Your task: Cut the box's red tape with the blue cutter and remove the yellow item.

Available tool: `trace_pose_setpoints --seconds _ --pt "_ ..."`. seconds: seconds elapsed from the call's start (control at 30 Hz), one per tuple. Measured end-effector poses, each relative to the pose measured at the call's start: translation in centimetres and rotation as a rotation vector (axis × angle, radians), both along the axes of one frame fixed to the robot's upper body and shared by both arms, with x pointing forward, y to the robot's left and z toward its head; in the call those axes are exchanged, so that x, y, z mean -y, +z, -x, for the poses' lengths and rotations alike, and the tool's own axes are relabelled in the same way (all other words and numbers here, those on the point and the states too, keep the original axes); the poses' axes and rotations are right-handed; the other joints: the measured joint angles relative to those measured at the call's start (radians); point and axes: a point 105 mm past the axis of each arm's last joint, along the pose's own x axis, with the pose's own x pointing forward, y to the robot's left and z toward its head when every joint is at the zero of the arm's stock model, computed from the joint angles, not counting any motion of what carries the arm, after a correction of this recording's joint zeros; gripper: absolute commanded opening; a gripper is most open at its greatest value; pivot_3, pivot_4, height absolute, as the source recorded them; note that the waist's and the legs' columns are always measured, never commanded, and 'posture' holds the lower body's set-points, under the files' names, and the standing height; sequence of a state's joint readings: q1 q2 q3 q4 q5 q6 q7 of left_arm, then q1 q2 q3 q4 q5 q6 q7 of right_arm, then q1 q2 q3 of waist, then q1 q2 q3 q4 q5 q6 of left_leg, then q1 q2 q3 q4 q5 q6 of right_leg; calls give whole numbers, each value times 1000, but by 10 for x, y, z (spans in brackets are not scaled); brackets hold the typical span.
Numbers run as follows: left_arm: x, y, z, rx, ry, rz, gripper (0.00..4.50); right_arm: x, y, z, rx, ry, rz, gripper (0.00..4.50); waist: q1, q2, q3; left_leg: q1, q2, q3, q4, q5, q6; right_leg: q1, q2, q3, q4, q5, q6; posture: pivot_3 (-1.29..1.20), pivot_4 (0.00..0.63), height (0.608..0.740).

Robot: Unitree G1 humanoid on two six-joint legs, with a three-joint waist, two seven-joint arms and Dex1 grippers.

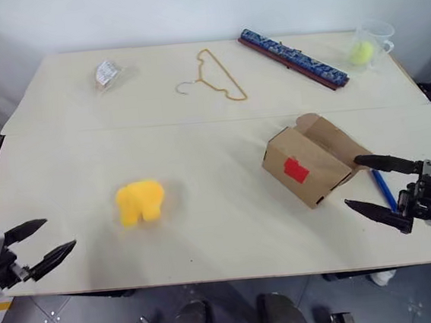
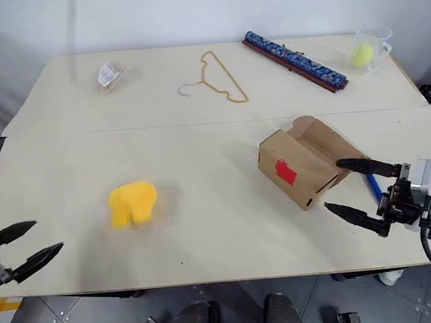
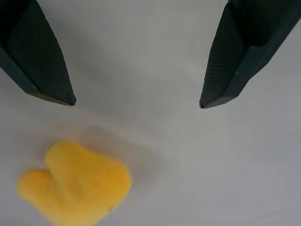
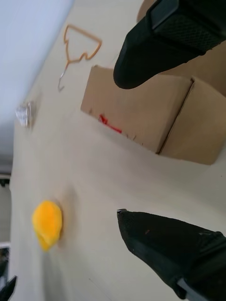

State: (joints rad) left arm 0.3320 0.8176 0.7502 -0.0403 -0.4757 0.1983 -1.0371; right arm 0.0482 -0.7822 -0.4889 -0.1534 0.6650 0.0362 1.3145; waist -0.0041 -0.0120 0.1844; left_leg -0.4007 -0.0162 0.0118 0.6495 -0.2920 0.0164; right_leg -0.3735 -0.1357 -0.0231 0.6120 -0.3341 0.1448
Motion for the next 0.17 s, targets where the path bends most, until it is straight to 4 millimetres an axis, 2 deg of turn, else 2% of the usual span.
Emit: trace_pose_setpoints --seconds 0.17 --pt "0 -5 -3 55 46 7 4477 -4 -4 3 6 31 35 4500 6 0 0 0 0 0 0 -2 -3 1 0 0 0 0 -2 0 150 740"
